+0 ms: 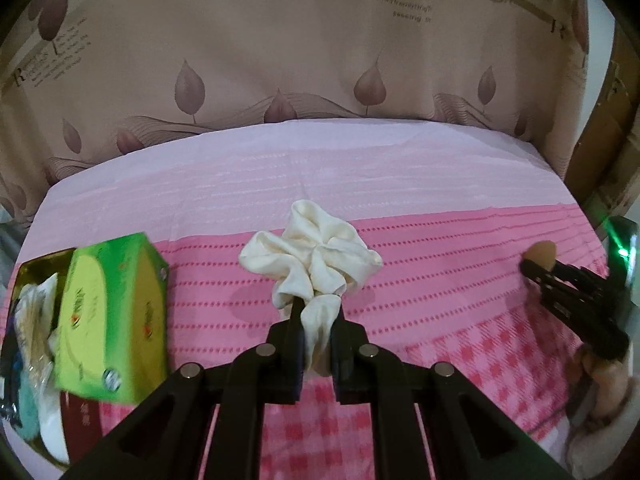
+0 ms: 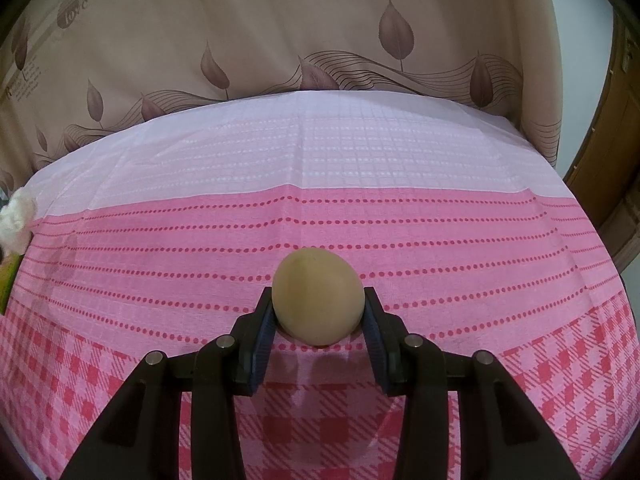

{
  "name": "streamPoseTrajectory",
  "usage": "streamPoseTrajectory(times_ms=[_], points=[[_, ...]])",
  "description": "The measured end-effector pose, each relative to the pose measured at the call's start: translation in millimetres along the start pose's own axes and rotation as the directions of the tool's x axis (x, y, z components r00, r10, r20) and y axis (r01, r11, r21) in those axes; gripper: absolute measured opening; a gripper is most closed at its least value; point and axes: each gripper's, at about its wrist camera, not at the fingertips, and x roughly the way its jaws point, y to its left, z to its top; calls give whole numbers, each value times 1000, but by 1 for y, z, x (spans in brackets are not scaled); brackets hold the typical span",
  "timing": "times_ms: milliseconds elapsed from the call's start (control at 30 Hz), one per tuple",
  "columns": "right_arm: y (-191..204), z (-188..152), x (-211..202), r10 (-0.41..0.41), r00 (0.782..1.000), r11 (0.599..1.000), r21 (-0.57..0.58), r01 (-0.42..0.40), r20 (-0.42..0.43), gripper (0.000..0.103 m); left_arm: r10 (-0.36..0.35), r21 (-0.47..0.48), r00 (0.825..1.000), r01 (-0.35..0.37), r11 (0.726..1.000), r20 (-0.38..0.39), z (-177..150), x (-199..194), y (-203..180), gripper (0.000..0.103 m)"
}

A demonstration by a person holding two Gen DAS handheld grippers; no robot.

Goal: Organize soft objects
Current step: 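Carry the white scrunchie into the gold tin and open the left gripper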

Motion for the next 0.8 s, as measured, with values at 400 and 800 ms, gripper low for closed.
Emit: streamPoseTrajectory(times_ms=[400, 800], points=[[-1, 0, -1, -1, 1000, 1000, 1, 1, -2, 39, 22, -43, 998, -19, 999, 60, -25, -71, 33, 10], [-1, 1, -1, -2, 1000, 1000, 1, 2, -2, 39, 187, -130, 977, -173, 976, 103, -36, -118, 118, 10]])
